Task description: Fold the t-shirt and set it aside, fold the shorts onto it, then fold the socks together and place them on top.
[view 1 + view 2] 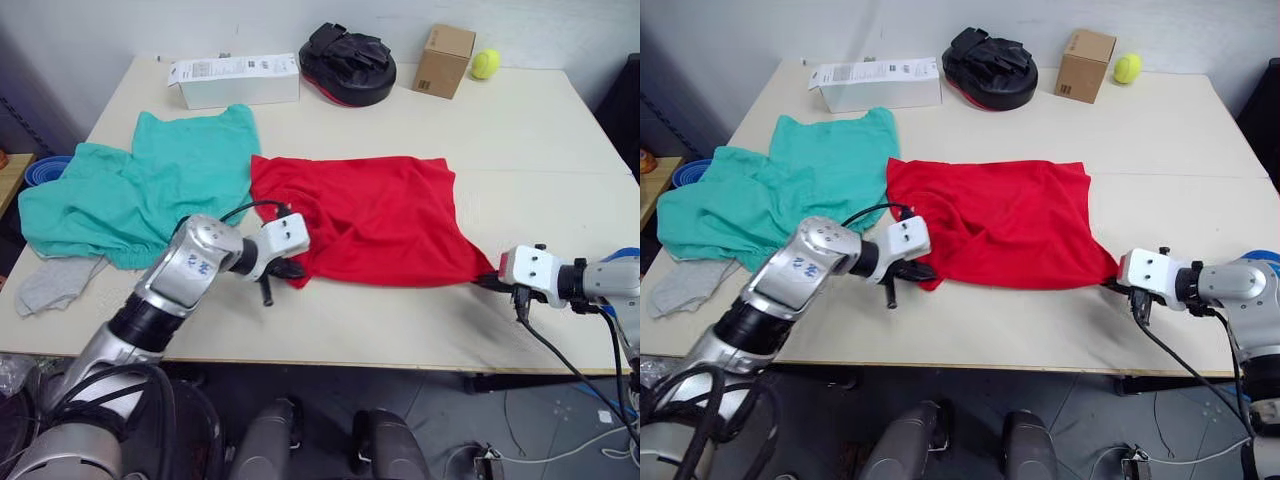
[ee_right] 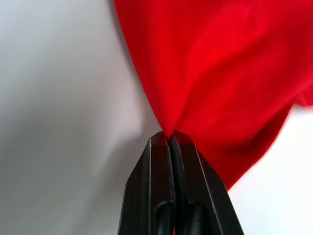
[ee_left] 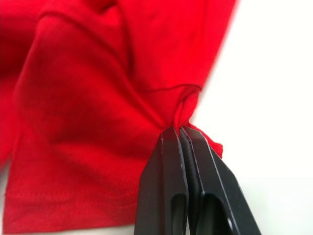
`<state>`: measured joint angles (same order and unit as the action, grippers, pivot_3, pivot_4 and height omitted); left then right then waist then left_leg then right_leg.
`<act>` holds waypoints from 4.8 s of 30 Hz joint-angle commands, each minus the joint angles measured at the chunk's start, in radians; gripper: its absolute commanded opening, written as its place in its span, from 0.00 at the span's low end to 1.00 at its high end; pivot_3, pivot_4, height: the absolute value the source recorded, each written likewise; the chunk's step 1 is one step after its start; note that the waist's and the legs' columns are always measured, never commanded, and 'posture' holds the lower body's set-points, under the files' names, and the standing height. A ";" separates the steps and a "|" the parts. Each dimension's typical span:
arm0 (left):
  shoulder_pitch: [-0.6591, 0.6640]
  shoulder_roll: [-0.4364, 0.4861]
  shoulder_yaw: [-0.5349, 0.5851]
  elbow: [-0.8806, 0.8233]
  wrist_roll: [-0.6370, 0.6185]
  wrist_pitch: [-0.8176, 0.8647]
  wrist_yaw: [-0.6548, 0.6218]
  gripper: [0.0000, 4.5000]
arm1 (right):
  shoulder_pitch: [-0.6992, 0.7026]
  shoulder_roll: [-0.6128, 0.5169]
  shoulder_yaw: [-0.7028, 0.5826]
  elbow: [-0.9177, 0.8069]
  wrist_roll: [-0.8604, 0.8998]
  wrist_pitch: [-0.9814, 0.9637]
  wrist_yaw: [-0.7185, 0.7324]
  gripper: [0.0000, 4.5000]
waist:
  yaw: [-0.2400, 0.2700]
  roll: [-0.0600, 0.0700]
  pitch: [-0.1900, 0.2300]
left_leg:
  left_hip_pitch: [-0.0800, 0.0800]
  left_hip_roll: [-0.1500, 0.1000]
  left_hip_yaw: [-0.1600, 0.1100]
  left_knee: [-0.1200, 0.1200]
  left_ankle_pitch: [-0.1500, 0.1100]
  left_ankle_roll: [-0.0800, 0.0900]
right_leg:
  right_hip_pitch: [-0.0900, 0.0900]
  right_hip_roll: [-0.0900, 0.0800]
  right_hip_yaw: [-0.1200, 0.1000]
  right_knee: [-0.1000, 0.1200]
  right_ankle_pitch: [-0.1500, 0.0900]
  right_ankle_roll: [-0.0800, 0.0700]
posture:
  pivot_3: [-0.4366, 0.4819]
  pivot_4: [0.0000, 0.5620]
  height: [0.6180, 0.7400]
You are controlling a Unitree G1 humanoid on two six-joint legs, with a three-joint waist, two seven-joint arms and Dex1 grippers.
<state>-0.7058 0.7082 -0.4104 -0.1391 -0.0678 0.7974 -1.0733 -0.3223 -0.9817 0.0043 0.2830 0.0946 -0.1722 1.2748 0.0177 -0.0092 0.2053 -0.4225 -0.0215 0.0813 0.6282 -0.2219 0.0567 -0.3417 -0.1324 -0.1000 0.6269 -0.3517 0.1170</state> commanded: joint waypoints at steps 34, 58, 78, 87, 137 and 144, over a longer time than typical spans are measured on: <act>0.280 0.349 0.142 -0.110 -0.064 -0.219 -0.096 0.00 | 0.350 -0.224 -0.105 -0.234 0.141 0.143 0.133 0.01 | 0.006 0.002 0.000 | -0.001 0.001 -0.002 -0.001 -0.010 -0.003 | 0.001 -0.002 -0.001 -0.005 -0.001 -0.002 | 0.48 0.27 1.00; -0.618 -0.112 0.407 0.911 0.034 -0.904 0.614 0.00 | -0.625 0.075 -0.072 0.363 -0.414 -0.347 -1.125 0.01 | -0.007 -0.002 0.004 | -0.047 -0.001 -0.001 0.020 0.004 0.002 | -0.051 -0.002 -0.008 0.036 0.005 0.003 | 0.48 0.27 1.00; 0.269 0.306 0.392 -0.153 -0.297 -0.348 -0.056 0.00 | 0.201 -0.223 -0.099 0.026 0.217 -0.357 -0.128 0.01 | -0.022 0.003 0.012 | 0.008 0.001 -0.007 -0.002 -0.005 0.007 | 0.015 -0.004 -0.016 -0.004 0.003 -0.005 | 0.48 0.27 1.00; 0.456 0.410 0.406 -0.238 -0.313 -0.313 -0.161 0.00 | 0.432 -0.317 -0.200 -0.091 0.281 -0.161 0.096 0.01 | -0.018 0.006 0.011 | 0.011 0.006 0.003 -0.013 0.001 -0.005 | 0.003 0.001 -0.011 0.002 -0.002 -0.014 | 0.48 0.27 1.00; 0.111 -0.077 0.007 -0.054 -0.111 -0.575 -0.208 0.65 | 0.404 -0.169 -0.268 -0.425 0.311 0.251 0.133 0.00 | 0.007 0.006 0.011 | 0.001 0.009 0.011 0.001 -0.001 0.002 | -0.002 0.001 -0.008 -0.001 0.005 -0.011 | 0.48 0.27 1.00; 0.122 -0.099 -0.009 -0.012 -0.096 -0.617 -0.226 0.15 | 0.404 -0.160 -0.268 -0.422 0.306 0.251 0.126 0.00 | 0.008 0.006 0.011 | 0.001 0.009 0.011 0.001 -0.001 0.002 | -0.002 0.001 -0.008 -0.001 0.006 -0.011 | 0.48 0.27 1.00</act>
<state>-0.5806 0.6203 -0.4233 -0.1377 -0.1483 0.1857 -1.2918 0.0839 -1.1483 -0.2454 -0.1173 0.3962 0.0829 1.4043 0.0253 -0.0031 0.2167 -0.4214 -0.0128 0.0919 0.6293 -0.2230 0.0588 -0.3439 -0.1316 -0.1076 0.6261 -0.3461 0.1066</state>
